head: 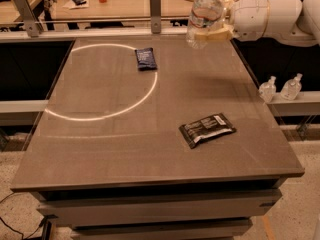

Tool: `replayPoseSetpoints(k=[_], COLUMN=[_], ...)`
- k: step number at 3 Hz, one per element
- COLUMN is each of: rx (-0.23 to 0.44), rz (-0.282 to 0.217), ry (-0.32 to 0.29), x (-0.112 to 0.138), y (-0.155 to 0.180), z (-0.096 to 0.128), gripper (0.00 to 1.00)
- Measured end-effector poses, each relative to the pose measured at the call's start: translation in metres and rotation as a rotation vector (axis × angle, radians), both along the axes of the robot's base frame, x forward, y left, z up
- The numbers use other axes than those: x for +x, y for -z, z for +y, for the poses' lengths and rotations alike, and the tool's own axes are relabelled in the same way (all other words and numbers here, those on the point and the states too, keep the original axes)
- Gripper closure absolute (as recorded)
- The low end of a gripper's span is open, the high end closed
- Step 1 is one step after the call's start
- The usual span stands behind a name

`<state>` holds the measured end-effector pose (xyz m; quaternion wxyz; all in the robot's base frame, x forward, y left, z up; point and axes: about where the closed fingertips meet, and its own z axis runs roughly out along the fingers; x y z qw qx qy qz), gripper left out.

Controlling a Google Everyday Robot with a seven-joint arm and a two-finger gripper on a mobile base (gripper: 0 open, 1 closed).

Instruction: Knock water bottle over

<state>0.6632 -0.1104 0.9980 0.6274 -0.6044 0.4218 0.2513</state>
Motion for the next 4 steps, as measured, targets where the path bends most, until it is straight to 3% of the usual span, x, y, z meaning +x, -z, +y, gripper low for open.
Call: replayPoseSetpoints(k=[1, 2, 3, 4], rx=[-0.157, -0.347, -0.565, -0.743], rz=[-0.185, -0.29, -0.326, -0.37], ry=[-0.072, -0.167, -0.253, -0.26], x=[-0.013, -0.023, -0.03, -0.027], y=[0.008, 0.025, 0.049, 0.059], z=[0.003, 0.002, -0.007, -0.018], gripper=[1.0, 1.0, 1.0, 1.0])
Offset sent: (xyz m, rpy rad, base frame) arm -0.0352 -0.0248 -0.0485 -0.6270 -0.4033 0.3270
